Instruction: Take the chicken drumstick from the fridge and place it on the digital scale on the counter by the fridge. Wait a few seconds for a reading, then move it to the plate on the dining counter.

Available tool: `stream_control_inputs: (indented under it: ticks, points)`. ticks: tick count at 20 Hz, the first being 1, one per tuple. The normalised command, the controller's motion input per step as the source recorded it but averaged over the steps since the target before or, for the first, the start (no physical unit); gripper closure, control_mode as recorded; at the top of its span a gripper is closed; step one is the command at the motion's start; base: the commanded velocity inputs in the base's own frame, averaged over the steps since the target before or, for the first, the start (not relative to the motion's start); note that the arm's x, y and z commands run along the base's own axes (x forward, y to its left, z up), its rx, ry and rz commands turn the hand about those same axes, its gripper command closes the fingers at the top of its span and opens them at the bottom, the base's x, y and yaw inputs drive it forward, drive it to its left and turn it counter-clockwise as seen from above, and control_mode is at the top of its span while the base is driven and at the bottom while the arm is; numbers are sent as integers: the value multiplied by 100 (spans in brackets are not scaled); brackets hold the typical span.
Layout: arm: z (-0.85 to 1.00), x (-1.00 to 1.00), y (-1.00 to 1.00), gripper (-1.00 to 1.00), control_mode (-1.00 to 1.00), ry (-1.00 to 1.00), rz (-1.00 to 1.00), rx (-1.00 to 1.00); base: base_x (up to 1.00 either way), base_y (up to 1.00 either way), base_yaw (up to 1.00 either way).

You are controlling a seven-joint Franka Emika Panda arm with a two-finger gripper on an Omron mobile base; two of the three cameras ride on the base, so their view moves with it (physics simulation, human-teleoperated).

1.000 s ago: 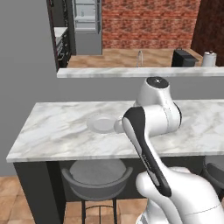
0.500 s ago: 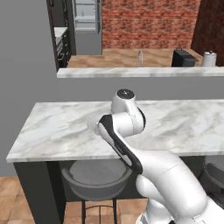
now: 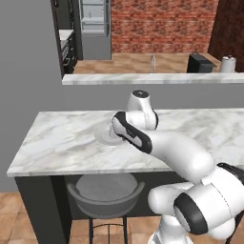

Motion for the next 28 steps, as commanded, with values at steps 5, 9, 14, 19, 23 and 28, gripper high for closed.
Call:
stream_control_inputs:
  ticks: [5,9,14,19,23,28]
  points:
    - [1,53,-31,100,-100,8,7,2,0,0,0]
    - [0,56,0,100,-100,9,10,0,0,0,0]
    - [0,28,1,100,-100,11,14,0,0,0,0]
    - [-10,0,16,100,-100,10,6,-4,0,0,0]
    - [-30,0,17,100,-100,15,1,-8,0,0,0]
    - [-16,0,15,100,-100,6,0,-7,0,0,0]
